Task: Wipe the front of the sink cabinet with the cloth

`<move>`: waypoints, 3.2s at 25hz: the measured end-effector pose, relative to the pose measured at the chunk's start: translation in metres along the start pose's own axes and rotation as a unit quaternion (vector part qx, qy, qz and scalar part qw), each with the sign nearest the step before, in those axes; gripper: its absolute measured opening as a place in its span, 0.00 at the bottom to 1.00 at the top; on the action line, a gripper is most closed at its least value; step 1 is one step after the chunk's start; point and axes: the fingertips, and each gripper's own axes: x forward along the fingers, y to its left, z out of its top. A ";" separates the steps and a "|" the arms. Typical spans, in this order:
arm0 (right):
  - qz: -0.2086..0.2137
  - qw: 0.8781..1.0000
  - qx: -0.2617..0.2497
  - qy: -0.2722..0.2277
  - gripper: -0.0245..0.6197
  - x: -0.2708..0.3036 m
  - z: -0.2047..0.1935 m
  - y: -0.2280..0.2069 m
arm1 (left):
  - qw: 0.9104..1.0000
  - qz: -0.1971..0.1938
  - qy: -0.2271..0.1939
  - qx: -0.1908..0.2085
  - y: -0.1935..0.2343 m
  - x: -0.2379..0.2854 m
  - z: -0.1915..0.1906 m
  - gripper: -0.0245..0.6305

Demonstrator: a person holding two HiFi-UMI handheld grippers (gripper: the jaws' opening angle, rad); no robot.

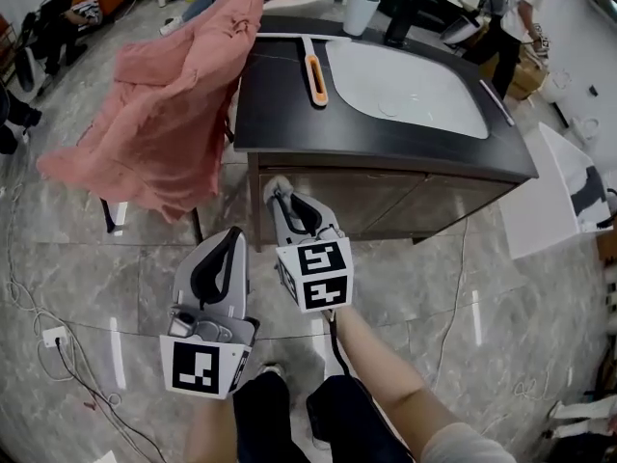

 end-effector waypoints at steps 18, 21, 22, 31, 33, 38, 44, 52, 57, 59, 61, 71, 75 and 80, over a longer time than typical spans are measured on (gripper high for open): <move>-0.007 0.983 -0.111 -0.145 0.13 0.044 -0.044 0.008 | 0.997 0.055 -0.034 0.036 -0.016 -0.033 -0.154 0.05; -0.011 0.984 -0.106 -0.141 0.13 0.052 -0.041 0.008 | 0.997 0.056 -0.035 0.039 -0.016 -0.042 -0.155 0.05; -0.012 0.985 -0.106 -0.137 0.13 0.055 -0.041 0.008 | 0.997 0.057 -0.036 0.043 -0.017 -0.045 -0.153 0.05; -0.036 0.987 -0.082 -0.135 0.13 0.057 -0.046 -0.020 | 0.995 0.072 -0.047 0.058 -0.019 -0.059 -0.147 0.05; -0.046 0.988 -0.067 -0.134 0.13 0.053 -0.051 -0.036 | 0.995 0.070 -0.047 0.060 -0.021 -0.058 -0.148 0.05; -0.075 0.987 -0.062 -0.129 0.13 0.039 -0.061 -0.072 | 0.995 0.062 -0.050 0.059 -0.029 -0.053 -0.151 0.05; -0.108 0.984 -0.058 -0.132 0.13 0.019 -0.067 -0.116 | 0.996 0.052 -0.049 0.059 -0.040 -0.047 -0.155 0.05; -0.160 0.978 -0.038 -0.130 0.13 -0.009 -0.078 -0.181 | 0.996 0.043 -0.051 0.057 -0.049 -0.042 -0.158 0.05; -0.191 0.973 -0.010 -0.128 0.13 -0.028 -0.088 -0.225 | 0.996 0.042 -0.049 0.056 -0.051 -0.041 -0.161 0.05; -0.200 0.972 -0.003 -0.126 0.13 -0.035 -0.091 -0.240 | 0.996 0.042 -0.049 0.056 -0.051 -0.041 -0.162 0.05; -0.207 0.971 -0.001 -0.123 0.13 -0.040 -0.093 -0.251 | 0.996 0.043 -0.049 0.056 -0.050 -0.042 -0.162 0.05; -0.257 0.958 0.023 -0.127 0.13 -0.069 -0.098 -0.309 | 0.996 0.052 -0.049 0.057 -0.044 -0.046 -0.160 0.05; -0.256 0.959 0.012 -0.123 0.12 -0.064 -0.108 -0.305 | 0.996 0.052 -0.050 0.058 -0.045 -0.046 -0.160 0.05; -0.252 0.962 0.023 -0.098 0.12 -0.053 -0.138 -0.306 | 0.996 0.054 -0.053 0.056 -0.045 -0.048 -0.158 0.05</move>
